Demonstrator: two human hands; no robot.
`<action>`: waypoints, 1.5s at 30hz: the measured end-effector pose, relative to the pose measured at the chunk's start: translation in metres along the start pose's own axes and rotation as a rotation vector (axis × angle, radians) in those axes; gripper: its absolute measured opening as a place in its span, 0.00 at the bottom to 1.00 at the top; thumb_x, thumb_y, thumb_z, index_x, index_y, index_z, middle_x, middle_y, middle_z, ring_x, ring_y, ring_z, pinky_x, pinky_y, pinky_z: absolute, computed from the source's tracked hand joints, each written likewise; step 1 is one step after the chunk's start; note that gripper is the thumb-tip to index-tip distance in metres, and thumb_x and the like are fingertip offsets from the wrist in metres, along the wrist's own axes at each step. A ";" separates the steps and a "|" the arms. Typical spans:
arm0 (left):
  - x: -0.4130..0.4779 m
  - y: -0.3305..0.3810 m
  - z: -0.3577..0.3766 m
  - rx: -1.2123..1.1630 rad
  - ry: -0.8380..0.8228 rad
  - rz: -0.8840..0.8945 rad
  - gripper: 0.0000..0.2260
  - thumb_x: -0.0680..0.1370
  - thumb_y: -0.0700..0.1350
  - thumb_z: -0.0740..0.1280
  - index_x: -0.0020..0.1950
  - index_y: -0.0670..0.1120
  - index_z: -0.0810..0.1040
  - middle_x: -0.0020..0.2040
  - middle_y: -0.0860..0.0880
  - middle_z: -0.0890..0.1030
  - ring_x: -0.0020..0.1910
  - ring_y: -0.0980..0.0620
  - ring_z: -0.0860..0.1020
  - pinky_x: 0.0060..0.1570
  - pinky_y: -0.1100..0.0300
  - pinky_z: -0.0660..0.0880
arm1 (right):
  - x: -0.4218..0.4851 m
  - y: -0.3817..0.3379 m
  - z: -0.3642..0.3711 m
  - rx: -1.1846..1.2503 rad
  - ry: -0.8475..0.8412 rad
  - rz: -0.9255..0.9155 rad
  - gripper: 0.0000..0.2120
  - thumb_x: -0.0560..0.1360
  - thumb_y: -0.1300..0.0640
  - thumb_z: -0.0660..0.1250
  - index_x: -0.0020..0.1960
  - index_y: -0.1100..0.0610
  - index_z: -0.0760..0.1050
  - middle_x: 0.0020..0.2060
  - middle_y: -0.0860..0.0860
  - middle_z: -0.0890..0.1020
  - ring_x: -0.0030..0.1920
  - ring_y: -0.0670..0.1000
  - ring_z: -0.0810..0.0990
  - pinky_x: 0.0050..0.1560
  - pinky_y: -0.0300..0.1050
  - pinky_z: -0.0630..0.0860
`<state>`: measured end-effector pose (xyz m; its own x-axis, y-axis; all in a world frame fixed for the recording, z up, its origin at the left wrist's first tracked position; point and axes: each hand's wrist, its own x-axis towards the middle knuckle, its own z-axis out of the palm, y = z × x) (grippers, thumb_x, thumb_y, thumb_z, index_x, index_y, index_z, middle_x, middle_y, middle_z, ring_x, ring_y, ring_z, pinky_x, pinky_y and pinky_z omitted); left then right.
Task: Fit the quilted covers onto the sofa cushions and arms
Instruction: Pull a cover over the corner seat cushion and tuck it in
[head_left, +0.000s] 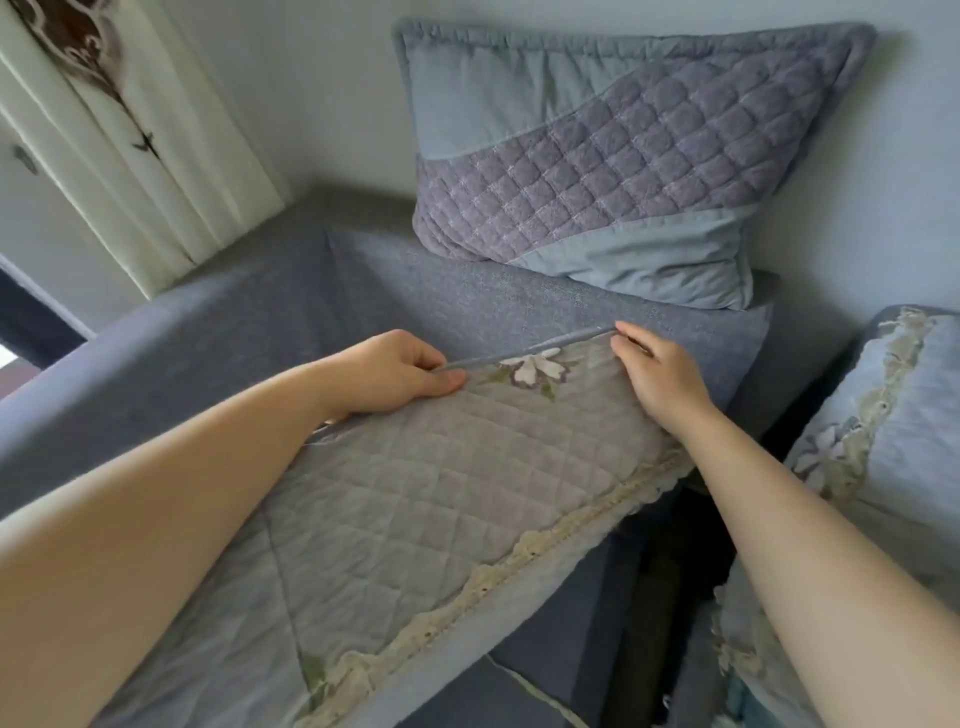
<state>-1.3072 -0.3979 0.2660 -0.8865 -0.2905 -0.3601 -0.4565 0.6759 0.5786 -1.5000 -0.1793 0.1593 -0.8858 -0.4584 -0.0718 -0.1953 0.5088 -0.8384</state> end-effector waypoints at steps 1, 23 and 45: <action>0.003 -0.003 -0.006 -0.041 -0.038 -0.021 0.18 0.77 0.55 0.66 0.40 0.40 0.79 0.33 0.50 0.77 0.31 0.55 0.72 0.40 0.59 0.71 | -0.003 0.004 -0.002 0.053 0.015 0.075 0.22 0.76 0.40 0.59 0.67 0.46 0.73 0.67 0.46 0.74 0.67 0.51 0.70 0.62 0.44 0.64; 0.036 -0.038 -0.045 0.636 0.681 -0.123 0.04 0.79 0.48 0.62 0.49 0.48 0.74 0.51 0.42 0.80 0.53 0.38 0.75 0.47 0.52 0.69 | -0.005 0.023 0.091 0.406 0.087 0.204 0.27 0.79 0.36 0.47 0.74 0.45 0.60 0.68 0.53 0.71 0.67 0.58 0.70 0.66 0.54 0.67; -0.292 -0.317 -0.078 -1.025 0.944 -0.401 0.22 0.72 0.65 0.60 0.65 0.63 0.70 0.61 0.56 0.79 0.56 0.54 0.78 0.57 0.55 0.73 | -0.099 -0.315 0.325 -0.511 -0.220 -0.772 0.34 0.65 0.39 0.66 0.68 0.45 0.62 0.67 0.48 0.68 0.69 0.52 0.63 0.68 0.63 0.58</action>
<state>-0.9097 -0.5798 0.2446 -0.2220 -0.9430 -0.2479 -0.1747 -0.2117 0.9616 -1.2141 -0.5308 0.2550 -0.3457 -0.9019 0.2592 -0.9003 0.2409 -0.3625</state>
